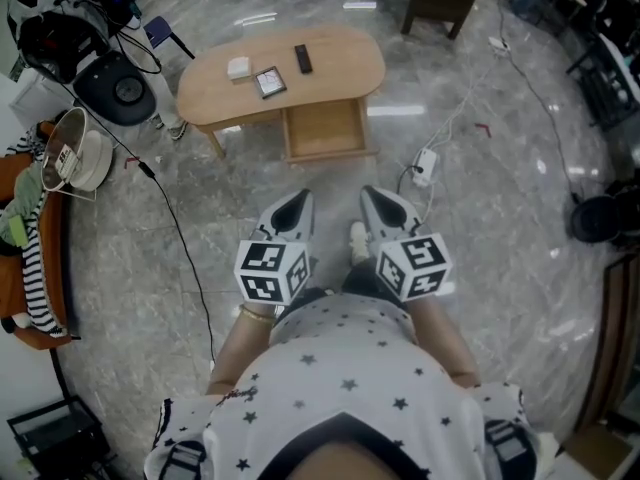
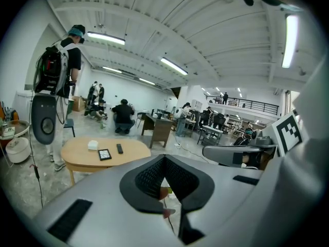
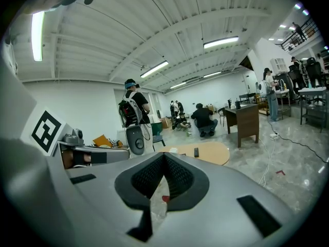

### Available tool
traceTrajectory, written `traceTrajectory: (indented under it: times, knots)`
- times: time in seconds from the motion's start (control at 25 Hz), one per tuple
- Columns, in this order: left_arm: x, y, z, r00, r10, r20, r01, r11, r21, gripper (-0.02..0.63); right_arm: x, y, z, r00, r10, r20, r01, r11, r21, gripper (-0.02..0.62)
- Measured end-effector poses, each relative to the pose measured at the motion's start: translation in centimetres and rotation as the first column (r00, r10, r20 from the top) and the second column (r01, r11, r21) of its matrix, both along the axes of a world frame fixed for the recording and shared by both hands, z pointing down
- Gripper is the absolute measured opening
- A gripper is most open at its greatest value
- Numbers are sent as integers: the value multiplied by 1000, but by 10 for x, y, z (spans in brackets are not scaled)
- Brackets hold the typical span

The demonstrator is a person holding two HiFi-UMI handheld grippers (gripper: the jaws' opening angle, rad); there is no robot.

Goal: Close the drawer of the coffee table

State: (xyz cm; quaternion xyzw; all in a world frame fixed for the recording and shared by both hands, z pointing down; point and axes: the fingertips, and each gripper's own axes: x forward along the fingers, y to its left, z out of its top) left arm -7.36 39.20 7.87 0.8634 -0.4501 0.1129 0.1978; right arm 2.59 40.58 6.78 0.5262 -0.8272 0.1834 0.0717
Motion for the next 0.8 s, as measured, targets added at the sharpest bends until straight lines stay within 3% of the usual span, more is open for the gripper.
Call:
traceTrajectory:
  times: [0.8]
  knots:
    - [31, -109, 0, 997, -76, -14, 76, 997, -34, 5, 30, -112, -1, 994, -100, -37, 99, 995, -27, 6]
